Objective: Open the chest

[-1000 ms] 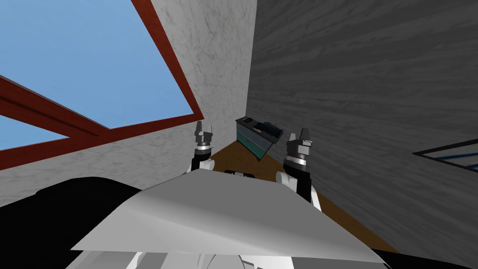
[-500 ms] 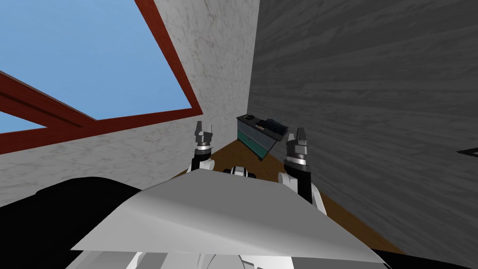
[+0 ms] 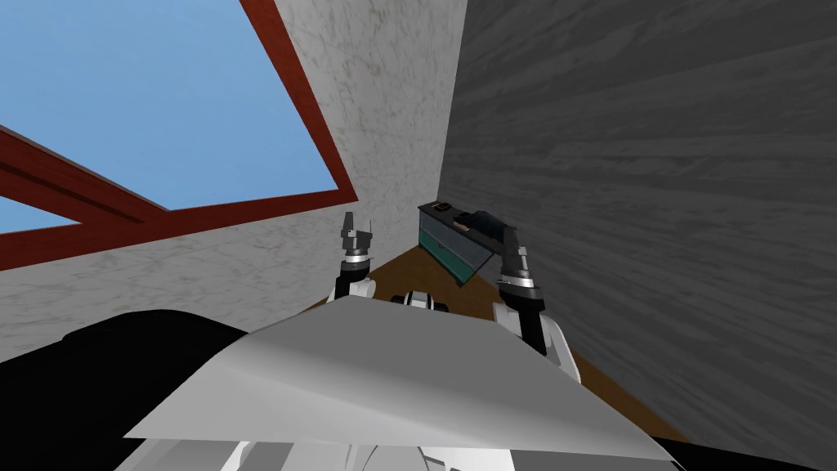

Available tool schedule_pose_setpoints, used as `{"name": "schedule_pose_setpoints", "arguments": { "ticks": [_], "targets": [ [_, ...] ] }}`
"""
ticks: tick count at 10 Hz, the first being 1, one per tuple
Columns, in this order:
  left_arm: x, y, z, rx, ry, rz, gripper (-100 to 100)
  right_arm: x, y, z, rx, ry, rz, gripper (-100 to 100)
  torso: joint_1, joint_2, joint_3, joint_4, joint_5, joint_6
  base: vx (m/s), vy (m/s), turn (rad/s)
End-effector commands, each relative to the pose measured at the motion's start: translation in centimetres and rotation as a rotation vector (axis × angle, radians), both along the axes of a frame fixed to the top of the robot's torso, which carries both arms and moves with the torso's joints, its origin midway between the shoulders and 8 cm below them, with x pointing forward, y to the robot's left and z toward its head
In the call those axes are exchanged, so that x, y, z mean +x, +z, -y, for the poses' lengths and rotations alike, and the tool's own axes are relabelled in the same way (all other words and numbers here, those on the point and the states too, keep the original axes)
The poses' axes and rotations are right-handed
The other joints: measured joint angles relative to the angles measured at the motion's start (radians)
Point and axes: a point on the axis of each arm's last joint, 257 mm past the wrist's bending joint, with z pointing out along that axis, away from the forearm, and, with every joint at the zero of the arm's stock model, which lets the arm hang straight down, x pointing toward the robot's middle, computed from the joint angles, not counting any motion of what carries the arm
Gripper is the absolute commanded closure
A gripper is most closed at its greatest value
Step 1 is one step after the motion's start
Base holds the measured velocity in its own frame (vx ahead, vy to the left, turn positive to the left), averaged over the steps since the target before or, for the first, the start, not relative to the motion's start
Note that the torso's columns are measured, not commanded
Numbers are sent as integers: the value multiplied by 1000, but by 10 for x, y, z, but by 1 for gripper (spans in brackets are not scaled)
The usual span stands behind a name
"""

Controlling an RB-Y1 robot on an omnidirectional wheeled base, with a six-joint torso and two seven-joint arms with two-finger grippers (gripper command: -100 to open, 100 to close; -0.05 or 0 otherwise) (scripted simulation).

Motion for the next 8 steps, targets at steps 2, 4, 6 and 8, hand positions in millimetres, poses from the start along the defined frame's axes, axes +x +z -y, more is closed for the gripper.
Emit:
{"name": "schedule_pose_setpoints", "arguments": {
  "ticks": [2, 4, 6, 8],
  "targets": [
    [0, 0, 0, 0, 0, 0, 0, 5, -11, -5, -236, -75, 5, -100, 1, 0, 0, 0, 0, 0, 71, 28, 69],
    [0, 0, 0, 0, 0, 0, 0, 7, -17, -7, -343, -110, 8, -100, 0, -1, -1, 0, 0, 0, 78, 21, 62],
    [0, 0, 0, 0, 0, 0, 0, 10, -24, -8, -448, -143, 12, -100, 0, -2, -1, -1, 0, 0, 78, 18, 77],
    [0, 0, 0, 0, 0, 0, 0, 12, -32, -9, -552, -174, 17, -100, 0, -1, 0, 0, 0, 0, 77, 23, 81]
  ]
}}
